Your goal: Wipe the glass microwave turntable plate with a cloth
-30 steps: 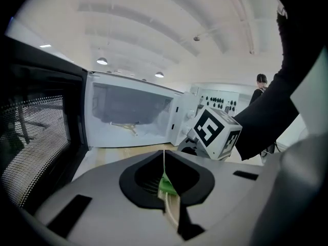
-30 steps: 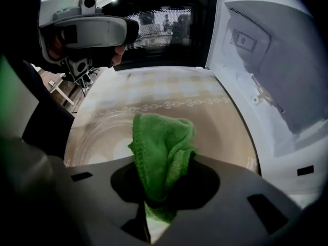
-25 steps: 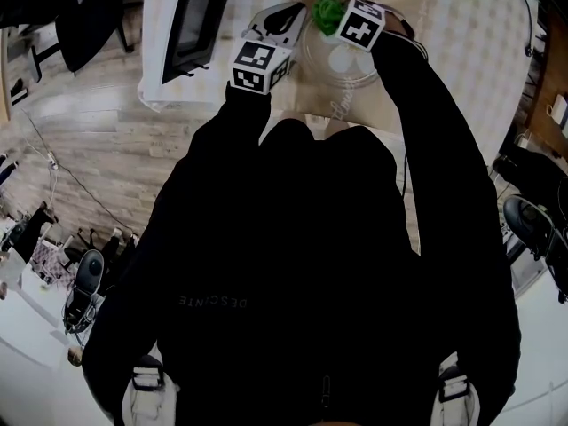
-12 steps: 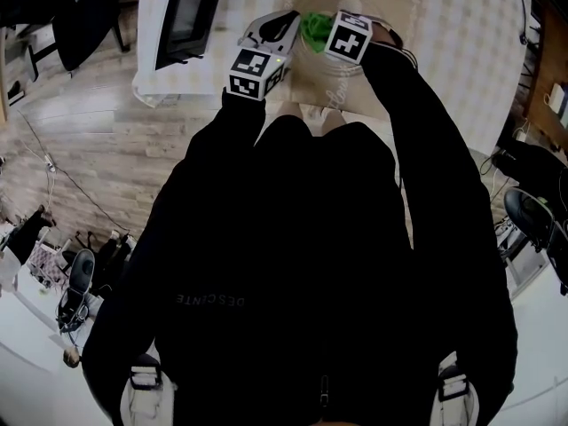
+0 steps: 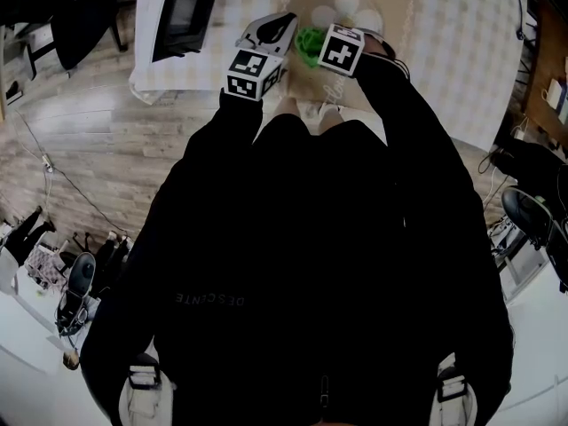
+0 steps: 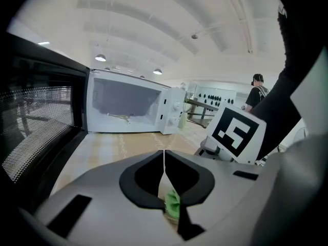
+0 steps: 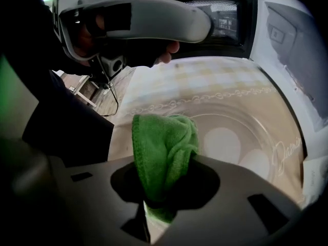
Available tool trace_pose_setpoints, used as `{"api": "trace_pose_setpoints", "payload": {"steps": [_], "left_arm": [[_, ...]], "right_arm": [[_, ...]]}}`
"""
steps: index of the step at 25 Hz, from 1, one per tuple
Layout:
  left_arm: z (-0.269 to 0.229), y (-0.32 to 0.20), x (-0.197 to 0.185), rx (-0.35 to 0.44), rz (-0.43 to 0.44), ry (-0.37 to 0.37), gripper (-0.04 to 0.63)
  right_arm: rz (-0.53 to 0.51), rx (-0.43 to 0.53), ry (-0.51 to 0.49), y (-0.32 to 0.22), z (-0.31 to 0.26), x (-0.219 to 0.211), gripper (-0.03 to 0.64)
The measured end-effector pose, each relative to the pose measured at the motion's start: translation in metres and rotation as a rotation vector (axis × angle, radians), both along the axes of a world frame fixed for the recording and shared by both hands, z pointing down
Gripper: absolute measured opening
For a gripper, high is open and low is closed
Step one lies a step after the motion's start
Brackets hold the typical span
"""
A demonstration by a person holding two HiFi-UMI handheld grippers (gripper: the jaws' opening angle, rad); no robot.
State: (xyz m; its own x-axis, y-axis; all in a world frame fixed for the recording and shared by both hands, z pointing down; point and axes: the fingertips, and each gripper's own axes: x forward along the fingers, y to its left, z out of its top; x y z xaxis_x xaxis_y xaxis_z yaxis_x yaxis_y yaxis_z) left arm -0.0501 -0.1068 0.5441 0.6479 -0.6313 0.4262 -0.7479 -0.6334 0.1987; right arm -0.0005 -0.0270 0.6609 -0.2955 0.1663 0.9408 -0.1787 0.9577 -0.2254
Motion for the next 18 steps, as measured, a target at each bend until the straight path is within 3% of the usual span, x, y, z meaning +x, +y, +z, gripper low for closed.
{"api": "trace_pose_setpoints", "payload": {"steps": [13,18], "left_arm": [[-0.003,0.006,0.004,-0.001,0.022,0.003,0.023],[-0.007,0.004,0.006,0.009,0.033,0.005,0.023]], "right_arm": [[-0.07,-0.118,0.028,0.059,-0.002,-0.003,0.109],[-0.042,-0.271,-0.031,0.084,-0.018,-0.006,0.11]]}}
